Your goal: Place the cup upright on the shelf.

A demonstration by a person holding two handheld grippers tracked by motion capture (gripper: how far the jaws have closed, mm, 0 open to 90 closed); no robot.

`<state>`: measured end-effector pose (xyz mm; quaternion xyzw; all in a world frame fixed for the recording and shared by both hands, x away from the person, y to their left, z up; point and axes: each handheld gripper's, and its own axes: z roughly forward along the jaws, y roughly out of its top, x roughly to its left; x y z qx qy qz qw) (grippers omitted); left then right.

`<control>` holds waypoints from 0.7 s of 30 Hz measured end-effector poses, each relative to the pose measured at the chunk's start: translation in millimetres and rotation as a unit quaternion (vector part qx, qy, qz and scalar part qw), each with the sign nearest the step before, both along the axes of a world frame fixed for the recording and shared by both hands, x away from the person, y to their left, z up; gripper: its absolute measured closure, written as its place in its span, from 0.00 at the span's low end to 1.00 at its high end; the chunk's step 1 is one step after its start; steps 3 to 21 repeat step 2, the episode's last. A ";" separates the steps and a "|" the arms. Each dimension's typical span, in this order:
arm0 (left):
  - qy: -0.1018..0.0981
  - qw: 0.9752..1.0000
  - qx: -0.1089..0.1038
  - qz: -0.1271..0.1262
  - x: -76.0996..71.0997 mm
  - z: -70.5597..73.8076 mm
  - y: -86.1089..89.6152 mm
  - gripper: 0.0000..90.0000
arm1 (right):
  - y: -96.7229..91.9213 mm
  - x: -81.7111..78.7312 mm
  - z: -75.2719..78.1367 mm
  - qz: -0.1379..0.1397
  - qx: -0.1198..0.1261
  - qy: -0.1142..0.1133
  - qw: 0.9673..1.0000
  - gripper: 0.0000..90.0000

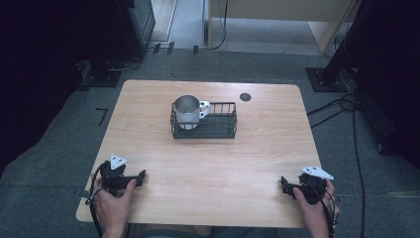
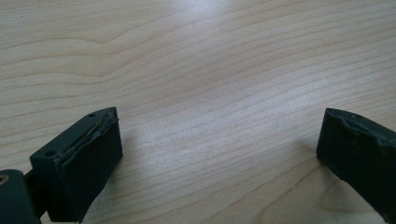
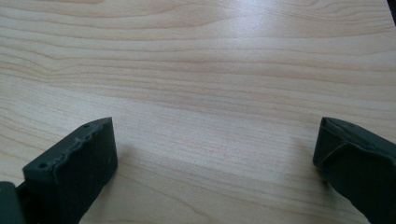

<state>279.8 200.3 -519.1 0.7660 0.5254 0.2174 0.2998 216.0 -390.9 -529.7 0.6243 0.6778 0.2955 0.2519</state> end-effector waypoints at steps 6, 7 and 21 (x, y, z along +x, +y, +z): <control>0.000 1.000 0.000 0.000 0.0 0.0 0.0 0.00 | 0.0 0.0 0.0 0.000 0.000 0.000 1.000 0.00; 0.000 1.000 0.000 0.000 0.0 0.0 0.0 0.00 | 0.0 0.0 0.0 0.000 0.000 0.000 1.000 0.00; 0.000 1.000 0.000 0.000 0.0 0.0 0.0 0.00 | 0.0 0.0 0.0 0.000 0.000 0.000 1.000 0.00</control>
